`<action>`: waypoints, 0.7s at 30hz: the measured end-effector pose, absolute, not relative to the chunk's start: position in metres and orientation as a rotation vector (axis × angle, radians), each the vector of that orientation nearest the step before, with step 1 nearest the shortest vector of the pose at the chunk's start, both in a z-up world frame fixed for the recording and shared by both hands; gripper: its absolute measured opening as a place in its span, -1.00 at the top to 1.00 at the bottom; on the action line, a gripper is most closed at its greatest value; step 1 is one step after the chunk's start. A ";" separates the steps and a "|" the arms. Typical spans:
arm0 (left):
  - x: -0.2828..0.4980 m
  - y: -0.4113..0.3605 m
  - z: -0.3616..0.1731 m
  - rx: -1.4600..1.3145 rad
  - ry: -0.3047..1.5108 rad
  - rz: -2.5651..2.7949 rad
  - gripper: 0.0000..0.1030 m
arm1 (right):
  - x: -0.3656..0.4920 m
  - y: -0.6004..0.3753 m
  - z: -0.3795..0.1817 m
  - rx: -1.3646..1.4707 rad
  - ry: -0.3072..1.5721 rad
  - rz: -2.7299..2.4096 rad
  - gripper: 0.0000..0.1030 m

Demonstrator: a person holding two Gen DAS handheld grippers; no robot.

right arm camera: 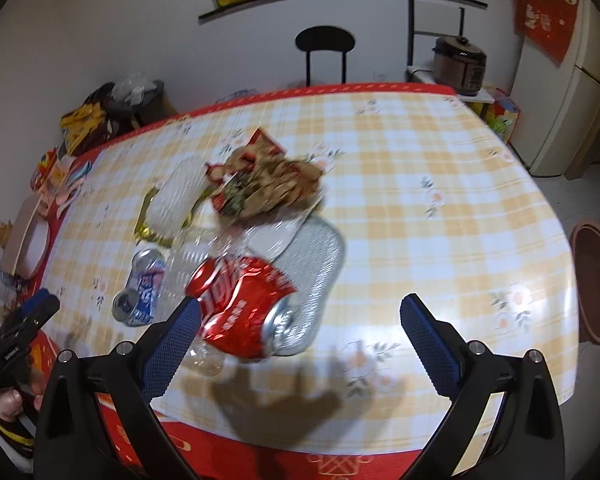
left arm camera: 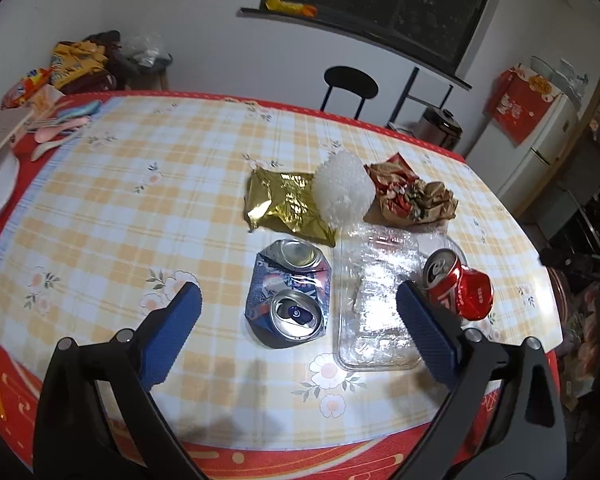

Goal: Collect trash
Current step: 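Bring both tools back over the table toward the red can, then grasp the crushed red Coca-Cola can with the right gripper and lift it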

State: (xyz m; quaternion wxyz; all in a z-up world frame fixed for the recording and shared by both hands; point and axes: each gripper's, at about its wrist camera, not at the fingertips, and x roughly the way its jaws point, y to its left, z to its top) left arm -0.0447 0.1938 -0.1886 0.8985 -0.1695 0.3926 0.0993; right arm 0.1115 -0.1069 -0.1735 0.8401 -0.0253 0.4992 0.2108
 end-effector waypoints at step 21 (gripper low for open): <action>-0.054 0.220 -0.211 -0.413 0.842 0.183 -0.76 | 0.096 0.007 -0.258 -0.733 1.055 0.603 -0.89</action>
